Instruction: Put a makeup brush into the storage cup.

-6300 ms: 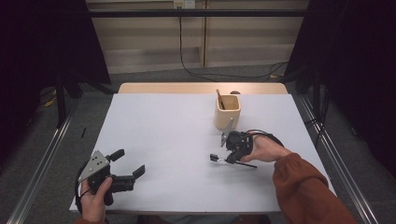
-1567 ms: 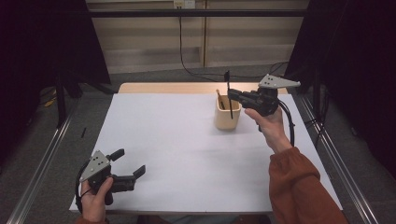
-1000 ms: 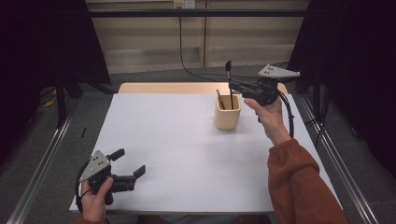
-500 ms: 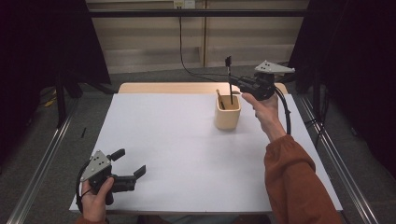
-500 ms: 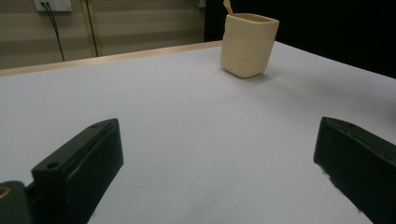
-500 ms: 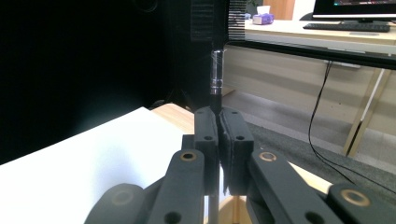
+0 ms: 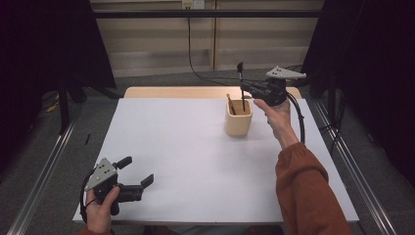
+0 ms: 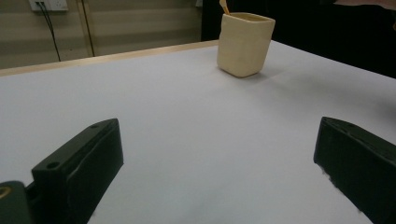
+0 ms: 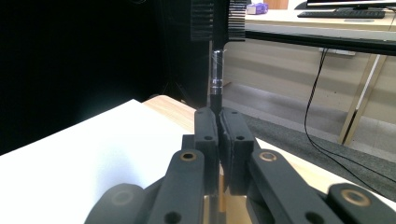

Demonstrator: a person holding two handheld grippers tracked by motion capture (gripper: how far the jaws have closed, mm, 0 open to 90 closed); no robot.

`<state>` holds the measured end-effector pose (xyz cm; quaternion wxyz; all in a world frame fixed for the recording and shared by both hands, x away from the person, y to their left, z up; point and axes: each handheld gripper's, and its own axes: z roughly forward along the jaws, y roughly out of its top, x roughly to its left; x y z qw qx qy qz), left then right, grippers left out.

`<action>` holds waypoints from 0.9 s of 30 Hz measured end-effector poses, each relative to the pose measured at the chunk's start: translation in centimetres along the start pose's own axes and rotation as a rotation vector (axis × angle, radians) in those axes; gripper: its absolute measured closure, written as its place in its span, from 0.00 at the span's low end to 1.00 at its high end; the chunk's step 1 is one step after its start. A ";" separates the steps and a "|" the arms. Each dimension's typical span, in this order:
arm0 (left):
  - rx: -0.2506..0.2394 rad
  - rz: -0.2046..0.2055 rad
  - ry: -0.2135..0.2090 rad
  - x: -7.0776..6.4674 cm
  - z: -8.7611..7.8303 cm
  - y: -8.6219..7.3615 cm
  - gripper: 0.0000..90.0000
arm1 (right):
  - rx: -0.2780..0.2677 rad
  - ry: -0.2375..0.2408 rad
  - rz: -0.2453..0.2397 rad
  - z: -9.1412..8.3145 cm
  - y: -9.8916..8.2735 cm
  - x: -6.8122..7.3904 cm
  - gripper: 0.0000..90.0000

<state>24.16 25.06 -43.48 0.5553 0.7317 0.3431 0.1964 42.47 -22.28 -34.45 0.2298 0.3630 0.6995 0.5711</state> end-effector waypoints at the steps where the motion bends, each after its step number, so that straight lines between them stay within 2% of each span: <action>1: -0.002 0.000 0.002 0.0 0.0 0.0 0.02 | 0.000 -0.002 0.000 0.0 -0.1 0.0 0.95; 6: -0.001 0.002 0.002 0.1 0.0 0.0 0.02 | -0.007 -0.005 0.006 0.2 -0.4 -0.3 0.95; 27: 0.001 0.000 0.003 0.1 -0.1 0.0 0.02 | 0.022 -0.006 0.022 1.0 -2.3 -0.8 0.95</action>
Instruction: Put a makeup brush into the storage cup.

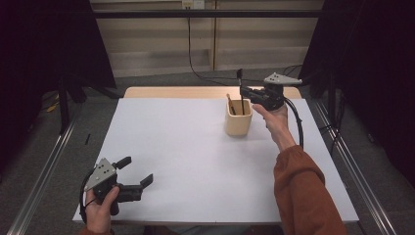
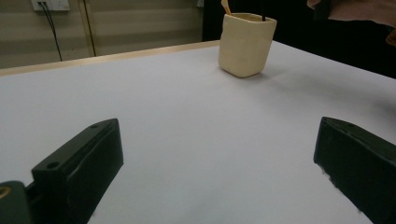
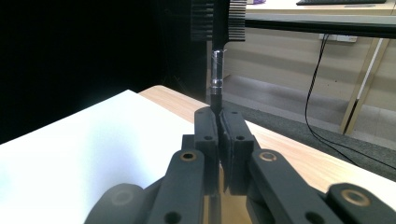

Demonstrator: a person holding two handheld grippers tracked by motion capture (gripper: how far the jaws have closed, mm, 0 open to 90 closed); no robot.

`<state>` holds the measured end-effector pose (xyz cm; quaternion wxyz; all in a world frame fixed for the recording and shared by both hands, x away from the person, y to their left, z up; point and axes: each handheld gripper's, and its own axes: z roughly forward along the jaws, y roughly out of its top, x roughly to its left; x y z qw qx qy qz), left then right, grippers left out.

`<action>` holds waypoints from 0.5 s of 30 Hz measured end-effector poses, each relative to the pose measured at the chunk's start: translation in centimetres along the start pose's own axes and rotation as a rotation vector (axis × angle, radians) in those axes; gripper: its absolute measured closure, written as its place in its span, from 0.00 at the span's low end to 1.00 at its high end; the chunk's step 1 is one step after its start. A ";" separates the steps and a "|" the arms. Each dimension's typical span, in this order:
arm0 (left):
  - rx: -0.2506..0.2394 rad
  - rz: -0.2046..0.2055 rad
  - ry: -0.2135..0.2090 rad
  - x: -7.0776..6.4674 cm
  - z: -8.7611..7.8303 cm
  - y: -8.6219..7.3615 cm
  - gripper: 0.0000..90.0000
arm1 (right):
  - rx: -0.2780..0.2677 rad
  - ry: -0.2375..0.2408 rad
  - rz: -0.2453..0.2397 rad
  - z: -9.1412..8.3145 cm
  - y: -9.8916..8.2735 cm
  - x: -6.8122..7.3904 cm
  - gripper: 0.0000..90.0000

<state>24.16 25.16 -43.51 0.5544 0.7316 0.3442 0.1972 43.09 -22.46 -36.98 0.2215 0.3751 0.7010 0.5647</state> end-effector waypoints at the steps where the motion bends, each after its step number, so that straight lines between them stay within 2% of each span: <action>1: -0.001 -0.003 0.000 0.0 0.0 0.0 0.02 | 0.001 0.001 0.001 0.0 0.0 0.0 0.95; 15: -0.007 -0.008 0.007 0.1 -0.1 0.0 0.02 | 0.017 -0.009 0.014 0.2 -1.4 -0.3 0.95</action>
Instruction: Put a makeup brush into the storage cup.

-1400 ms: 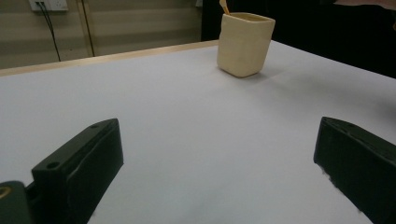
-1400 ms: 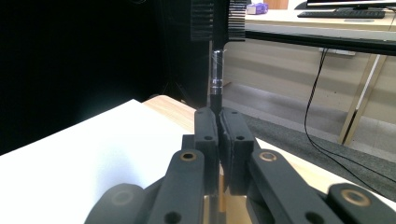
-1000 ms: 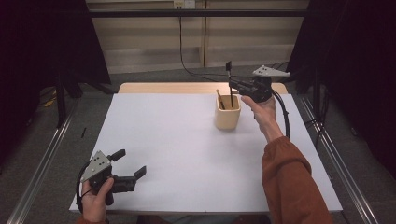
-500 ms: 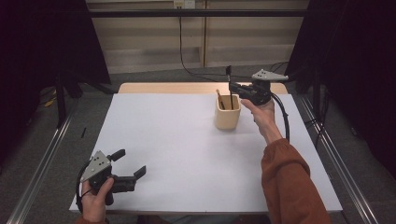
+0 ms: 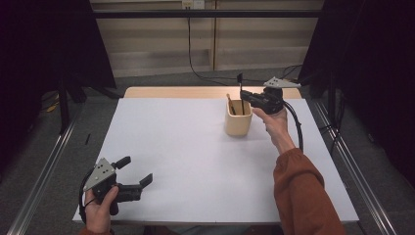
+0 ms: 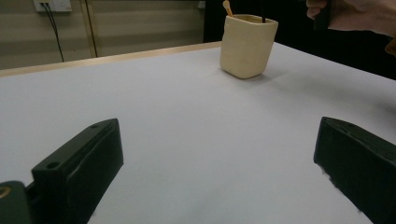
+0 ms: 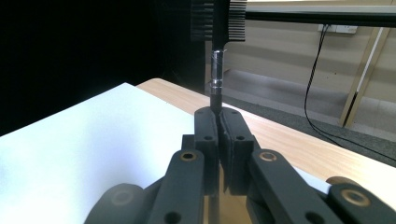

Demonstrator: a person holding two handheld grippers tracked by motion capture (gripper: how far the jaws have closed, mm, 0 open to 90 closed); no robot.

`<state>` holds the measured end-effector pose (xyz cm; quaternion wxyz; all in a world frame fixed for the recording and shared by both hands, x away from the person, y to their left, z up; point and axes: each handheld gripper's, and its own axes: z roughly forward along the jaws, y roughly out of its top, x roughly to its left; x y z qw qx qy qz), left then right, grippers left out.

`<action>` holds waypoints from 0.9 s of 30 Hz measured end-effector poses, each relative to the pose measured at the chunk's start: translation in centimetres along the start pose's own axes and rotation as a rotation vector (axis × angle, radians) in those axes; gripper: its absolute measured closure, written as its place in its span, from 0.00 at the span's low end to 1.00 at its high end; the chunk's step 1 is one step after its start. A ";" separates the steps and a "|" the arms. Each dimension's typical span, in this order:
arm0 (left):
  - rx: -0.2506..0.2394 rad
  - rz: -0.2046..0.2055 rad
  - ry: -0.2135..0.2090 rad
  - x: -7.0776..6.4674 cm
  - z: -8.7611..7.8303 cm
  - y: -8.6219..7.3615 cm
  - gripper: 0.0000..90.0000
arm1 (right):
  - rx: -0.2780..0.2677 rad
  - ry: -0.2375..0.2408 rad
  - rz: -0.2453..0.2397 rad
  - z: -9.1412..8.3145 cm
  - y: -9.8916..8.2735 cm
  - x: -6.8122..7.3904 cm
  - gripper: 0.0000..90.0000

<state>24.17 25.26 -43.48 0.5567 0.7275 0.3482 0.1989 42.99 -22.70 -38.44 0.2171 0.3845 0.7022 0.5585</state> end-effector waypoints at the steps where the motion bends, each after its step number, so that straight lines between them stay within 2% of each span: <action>1: -0.001 -0.002 0.001 0.0 0.0 0.0 0.02 | 0.001 -0.001 0.002 0.0 -0.1 0.0 0.95; 17: 0.000 -0.003 0.001 0.0 0.0 0.0 0.02 | 0.021 0.001 0.023 0.1 -1.7 -0.1 0.95; 27: 0.000 -0.002 0.000 0.0 0.0 0.0 0.02 | 0.030 0.006 0.029 0.3 -2.0 0.0 0.95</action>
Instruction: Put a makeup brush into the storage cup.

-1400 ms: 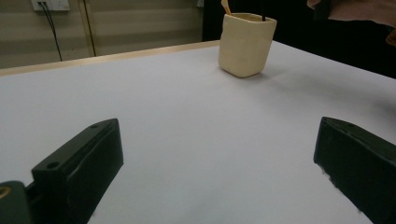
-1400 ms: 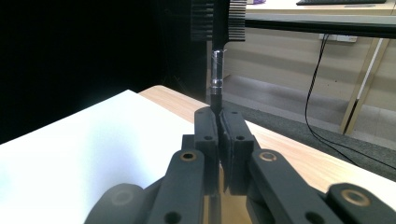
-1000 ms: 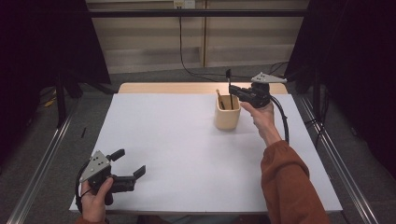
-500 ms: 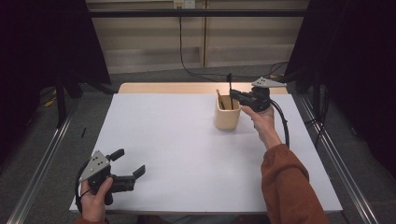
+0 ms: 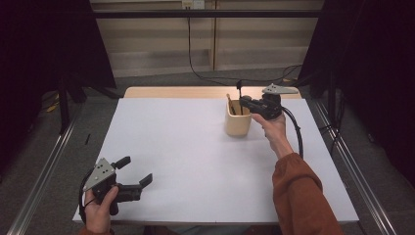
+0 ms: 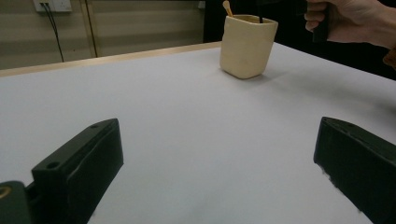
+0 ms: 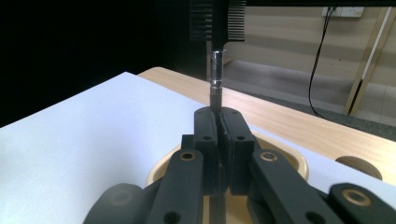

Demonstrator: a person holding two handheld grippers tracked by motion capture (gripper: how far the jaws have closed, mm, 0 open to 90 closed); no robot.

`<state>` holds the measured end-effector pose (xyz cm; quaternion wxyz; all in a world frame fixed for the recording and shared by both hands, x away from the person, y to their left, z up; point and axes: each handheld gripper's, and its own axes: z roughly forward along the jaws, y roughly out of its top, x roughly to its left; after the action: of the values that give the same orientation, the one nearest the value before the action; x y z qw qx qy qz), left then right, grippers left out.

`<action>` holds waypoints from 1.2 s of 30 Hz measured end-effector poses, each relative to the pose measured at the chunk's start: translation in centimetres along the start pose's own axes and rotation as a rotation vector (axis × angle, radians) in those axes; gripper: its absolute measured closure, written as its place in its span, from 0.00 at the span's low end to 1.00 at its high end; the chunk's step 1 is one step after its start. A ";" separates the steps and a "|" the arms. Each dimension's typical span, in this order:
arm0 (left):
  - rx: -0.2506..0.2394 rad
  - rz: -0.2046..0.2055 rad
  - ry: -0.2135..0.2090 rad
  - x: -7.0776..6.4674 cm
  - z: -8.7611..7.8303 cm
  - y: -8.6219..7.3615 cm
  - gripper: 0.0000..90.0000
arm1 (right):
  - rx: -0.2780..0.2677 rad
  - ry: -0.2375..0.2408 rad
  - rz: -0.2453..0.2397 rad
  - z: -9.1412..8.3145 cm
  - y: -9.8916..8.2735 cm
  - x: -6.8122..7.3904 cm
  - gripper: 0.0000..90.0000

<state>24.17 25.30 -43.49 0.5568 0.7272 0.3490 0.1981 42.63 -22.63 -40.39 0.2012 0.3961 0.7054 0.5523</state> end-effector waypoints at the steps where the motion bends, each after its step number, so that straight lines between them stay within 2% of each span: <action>1: 0.001 0.002 -0.001 0.0 0.0 0.0 0.02 | 0.004 0.001 0.001 0.0 -0.1 0.0 0.95; 4: 0.000 0.001 -0.001 0.0 0.0 0.0 0.02 | -0.004 0.002 0.008 0.0 -0.3 -0.1 0.94; 8: 0.000 0.003 0.000 0.0 0.0 0.0 0.02 | 0.004 0.004 0.029 0.0 -0.5 -0.2 0.88; 10: -0.001 0.002 0.000 0.0 0.0 0.0 0.02 | 0.002 0.002 0.031 -0.1 -0.6 -0.2 0.81; 15: 0.001 0.001 -0.001 0.0 0.1 0.0 0.02 | -0.007 -0.003 0.024 -0.1 -0.4 -0.1 0.56; 17: 0.000 0.002 0.000 0.0 0.0 0.0 0.02 | -0.012 -0.003 0.015 -0.1 -0.3 0.0 0.43; 24: 0.003 -0.002 0.002 0.1 0.2 0.1 0.02 | -0.023 -0.008 0.012 -0.1 -0.2 0.0 0.21; 31: 0.011 -0.017 -0.001 0.2 0.8 0.1 0.02 | -0.015 -0.013 0.010 0.1 -0.3 0.1 0.06; 36: 0.015 -0.015 -0.003 0.4 1.2 0.1 0.02 | -0.018 -0.012 0.009 0.2 -0.3 0.0 0.02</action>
<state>25.28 24.82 -43.76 0.5533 0.7291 0.3552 0.1899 42.66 -22.51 -40.77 0.2066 0.4010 0.6974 0.5570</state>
